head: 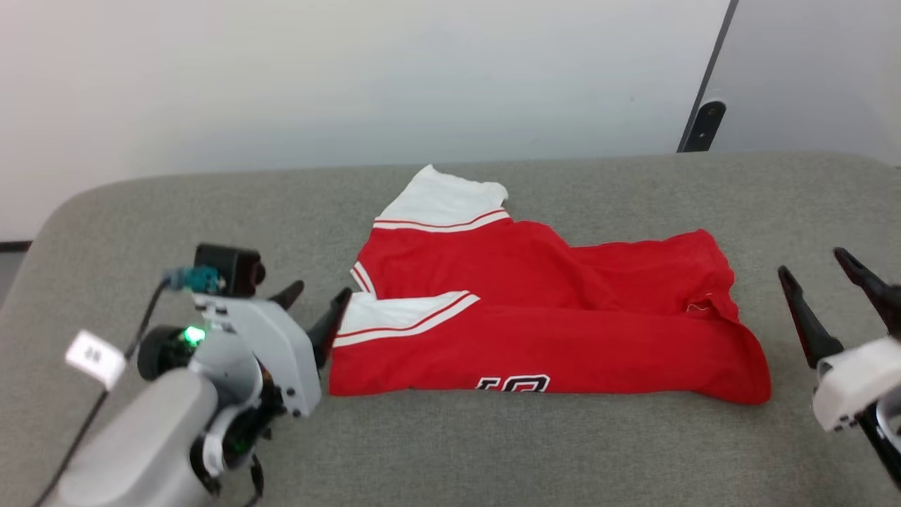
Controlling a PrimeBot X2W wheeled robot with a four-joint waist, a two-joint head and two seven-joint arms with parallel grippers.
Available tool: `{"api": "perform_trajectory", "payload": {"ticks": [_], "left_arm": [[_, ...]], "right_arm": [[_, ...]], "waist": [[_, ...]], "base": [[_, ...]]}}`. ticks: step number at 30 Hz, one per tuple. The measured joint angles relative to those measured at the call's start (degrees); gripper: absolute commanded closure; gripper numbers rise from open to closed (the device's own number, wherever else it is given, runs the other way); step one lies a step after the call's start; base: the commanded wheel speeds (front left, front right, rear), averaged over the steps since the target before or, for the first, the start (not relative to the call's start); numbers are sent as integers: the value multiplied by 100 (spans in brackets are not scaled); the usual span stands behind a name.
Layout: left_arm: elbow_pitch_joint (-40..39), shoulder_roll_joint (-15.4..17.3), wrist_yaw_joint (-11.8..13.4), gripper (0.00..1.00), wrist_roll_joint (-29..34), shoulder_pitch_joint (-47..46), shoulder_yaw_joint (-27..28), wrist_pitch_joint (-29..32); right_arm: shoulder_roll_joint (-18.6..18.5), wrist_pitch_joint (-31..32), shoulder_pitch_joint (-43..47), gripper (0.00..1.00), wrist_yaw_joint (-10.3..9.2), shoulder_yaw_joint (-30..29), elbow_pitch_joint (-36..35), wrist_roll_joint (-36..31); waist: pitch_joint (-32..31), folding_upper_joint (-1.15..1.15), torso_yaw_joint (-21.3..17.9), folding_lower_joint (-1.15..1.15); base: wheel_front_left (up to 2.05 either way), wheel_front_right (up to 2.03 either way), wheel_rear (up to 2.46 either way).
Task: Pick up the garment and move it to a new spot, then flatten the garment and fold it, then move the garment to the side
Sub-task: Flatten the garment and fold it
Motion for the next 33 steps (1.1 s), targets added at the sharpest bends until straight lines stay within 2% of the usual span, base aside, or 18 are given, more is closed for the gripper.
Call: {"api": "perform_trajectory", "payload": {"ticks": [5, 10, 14, 20, 26, 33], "left_arm": [[-360, 12, 90, 0, 54, 458, 136, -615], [-532, 101, 169, 0, -79, 679, 157, -510], [-499, 248, 227, 0, -355, 559, 187, 118], [-294, 470, 335, 0, -802, -5, 164, 1419], [135, 538, 463, 0, -965, -549, -53, 2587], [780, 503, 532, 0, -927, -860, -396, 3421]], "right_arm": [[508, -532, 798, 0, 0, -921, -626, -769], [1203, -634, 1613, 0, 0, -1580, -1454, -1330], [1557, -549, 1885, 0, 0, -1797, -1940, -1512], [1954, -456, 1959, 0, 0, -1905, -2329, -1608], [2075, -401, 1941, 0, 0, -1924, -2346, -1566], [2124, -367, 1797, 0, 0, -1860, -2253, -1429]], "waist": [[-86, 0, -76, 0], [-18, 0, -126, 0], [118, 0, -214, 0], [377, 0, -439, 0], [644, 0, -678, 0], [933, 0, -910, 0]], "base": [[0, 0, 0], [0, 0, 0], [0, 0, 0], [0, 0, 0], [0, 0, 0], [0, 0, 0]]}}
